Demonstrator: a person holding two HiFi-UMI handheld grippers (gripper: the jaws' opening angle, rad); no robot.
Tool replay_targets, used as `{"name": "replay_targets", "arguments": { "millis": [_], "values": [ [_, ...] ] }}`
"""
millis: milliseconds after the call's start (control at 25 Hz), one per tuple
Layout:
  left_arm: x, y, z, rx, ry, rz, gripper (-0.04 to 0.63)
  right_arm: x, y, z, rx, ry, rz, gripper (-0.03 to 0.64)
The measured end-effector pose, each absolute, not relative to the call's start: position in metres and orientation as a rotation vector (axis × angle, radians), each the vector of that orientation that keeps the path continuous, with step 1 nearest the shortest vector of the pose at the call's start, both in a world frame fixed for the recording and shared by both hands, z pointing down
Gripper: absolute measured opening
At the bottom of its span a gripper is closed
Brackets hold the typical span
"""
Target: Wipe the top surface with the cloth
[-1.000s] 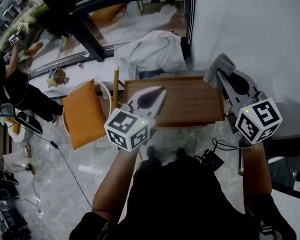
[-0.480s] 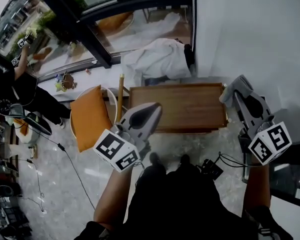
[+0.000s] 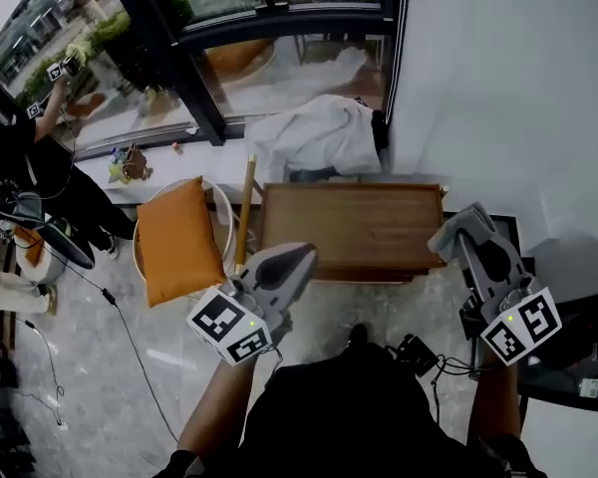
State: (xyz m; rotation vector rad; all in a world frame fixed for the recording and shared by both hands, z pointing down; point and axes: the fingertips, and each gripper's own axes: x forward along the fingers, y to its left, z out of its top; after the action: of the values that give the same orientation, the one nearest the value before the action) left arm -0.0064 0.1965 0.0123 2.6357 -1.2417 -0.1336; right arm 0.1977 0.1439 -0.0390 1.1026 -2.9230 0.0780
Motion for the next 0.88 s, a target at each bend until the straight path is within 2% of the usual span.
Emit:
{"name": "replay_targets", "arguments": {
  "millis": [240,560,880],
  "values": [
    [-0.043,0.256,0.005,2.692,-1.233,-0.08,0.011,0.155,0.199,-0.028,1.085,-2.904,0.147,0.037],
    [-0.087,0.344,0.027,2.636,-1.189,-0.159,0.012,0.076,0.295,0.013,0.895,-2.869,0.209,0.037],
    [-0.094,0.386,0.049,2.595,-1.123,-0.153,0.011,0.045,0.347,0.023,0.783,-2.858,0.231,0.037]
  ]
}}
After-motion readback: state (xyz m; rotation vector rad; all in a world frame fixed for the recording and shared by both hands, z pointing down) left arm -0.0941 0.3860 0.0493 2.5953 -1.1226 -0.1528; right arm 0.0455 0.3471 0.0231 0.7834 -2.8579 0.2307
